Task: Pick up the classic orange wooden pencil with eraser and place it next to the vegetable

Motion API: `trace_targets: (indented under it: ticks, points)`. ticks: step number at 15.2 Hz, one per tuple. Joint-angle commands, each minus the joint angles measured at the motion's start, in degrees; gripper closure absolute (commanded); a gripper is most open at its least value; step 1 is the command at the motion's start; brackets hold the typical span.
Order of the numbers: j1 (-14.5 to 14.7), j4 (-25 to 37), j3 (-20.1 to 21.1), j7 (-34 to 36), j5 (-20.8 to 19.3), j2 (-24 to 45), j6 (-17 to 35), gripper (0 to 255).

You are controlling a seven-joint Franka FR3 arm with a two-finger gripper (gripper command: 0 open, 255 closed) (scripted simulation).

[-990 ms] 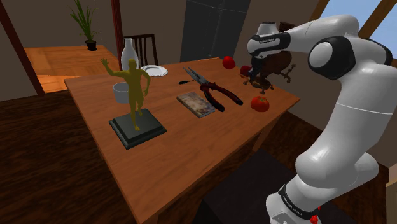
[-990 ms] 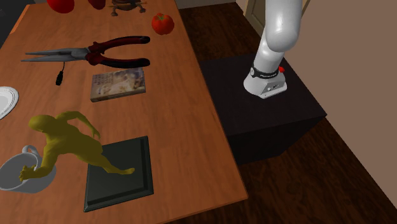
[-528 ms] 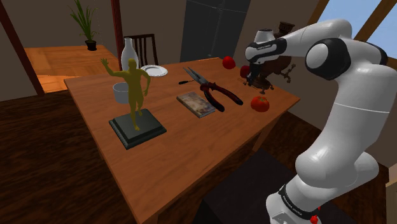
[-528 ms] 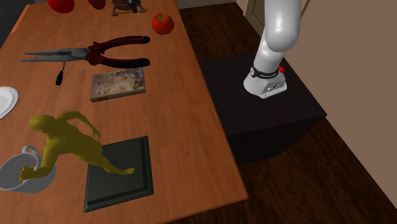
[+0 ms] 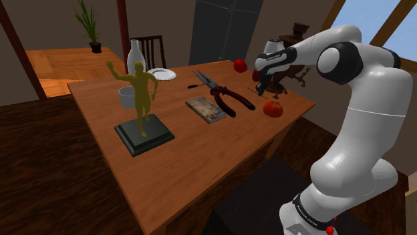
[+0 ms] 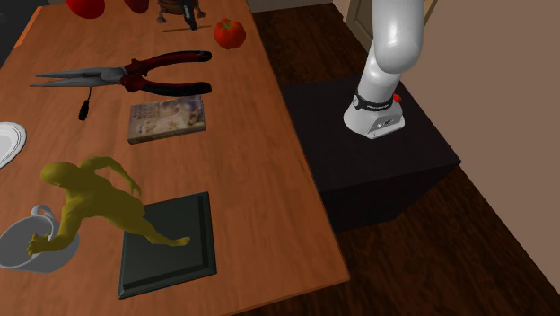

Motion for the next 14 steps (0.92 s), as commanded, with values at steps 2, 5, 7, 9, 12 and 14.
trace_targets:
  ticks: [2,5,7,9,12,14]
  points:
    - [0.0,-0.9,-0.1,0.4,-0.2,1.0,1.9,255]
    - [0.0,-1.6,-0.1,0.8,-0.4,2.1,3.7,255]
    - [0.0,-2.1,-0.2,1.1,-0.5,2.9,4.9,255]
    - [0.0,-2.5,-0.2,1.4,-0.6,3.7,6.1,255]
    - [0.0,-2.7,-0.3,1.5,-0.7,4.2,6.8,255]
    - [0.0,-2.7,-0.3,1.5,-0.7,4.2,6.8,255]
